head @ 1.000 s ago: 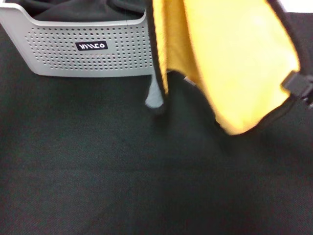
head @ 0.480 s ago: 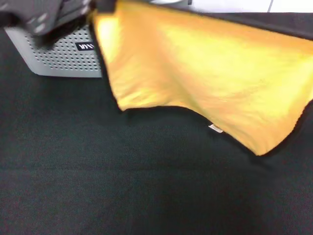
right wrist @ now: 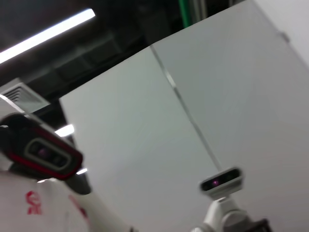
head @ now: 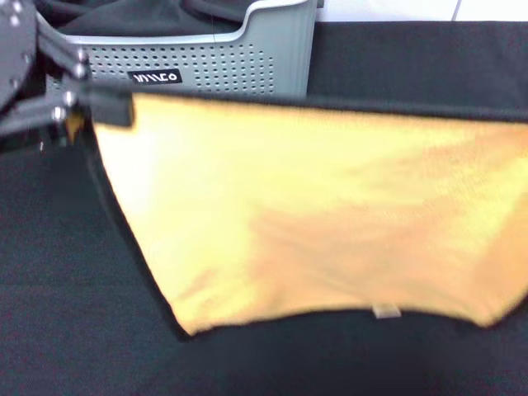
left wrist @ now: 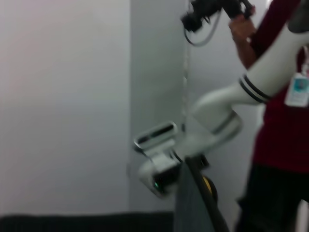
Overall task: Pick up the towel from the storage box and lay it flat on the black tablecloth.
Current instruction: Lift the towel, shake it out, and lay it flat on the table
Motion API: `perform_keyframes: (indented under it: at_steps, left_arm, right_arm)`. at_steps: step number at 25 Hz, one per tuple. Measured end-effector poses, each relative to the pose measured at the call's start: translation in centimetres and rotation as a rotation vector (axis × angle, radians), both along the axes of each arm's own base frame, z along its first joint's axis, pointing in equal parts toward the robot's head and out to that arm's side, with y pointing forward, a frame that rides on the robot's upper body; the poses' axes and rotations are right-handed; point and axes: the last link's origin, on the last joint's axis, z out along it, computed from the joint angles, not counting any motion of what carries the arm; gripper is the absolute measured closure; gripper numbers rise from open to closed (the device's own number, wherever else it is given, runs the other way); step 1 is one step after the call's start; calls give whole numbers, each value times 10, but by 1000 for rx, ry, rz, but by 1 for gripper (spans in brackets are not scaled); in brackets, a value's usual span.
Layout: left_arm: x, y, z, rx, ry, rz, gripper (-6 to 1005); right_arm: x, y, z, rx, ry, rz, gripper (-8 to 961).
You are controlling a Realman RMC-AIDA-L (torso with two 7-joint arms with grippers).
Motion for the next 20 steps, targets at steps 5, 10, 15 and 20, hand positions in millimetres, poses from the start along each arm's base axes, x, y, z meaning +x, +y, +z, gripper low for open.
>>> perform_keyframes:
  at_steps: [5, 10, 15, 20]
  left_arm:
    - [-1, -7, -5, -89, 58, -19, 986]
    - [-3, -14, -8, -171, 104, -29, 986]
    - [-3, -22, -10, -235, 119, -34, 985]
    - [0, -28, -3, -263, 95, -59, 986]
  right_arm:
    - [-12, -7, -5, -88, -11, 94, 939]
    - [-12, -14, -9, -164, -30, 103, 941]
    - [-11, -21, -15, -224, -36, 101, 940]
    - [-16, -30, -16, -239, -16, 150, 939]
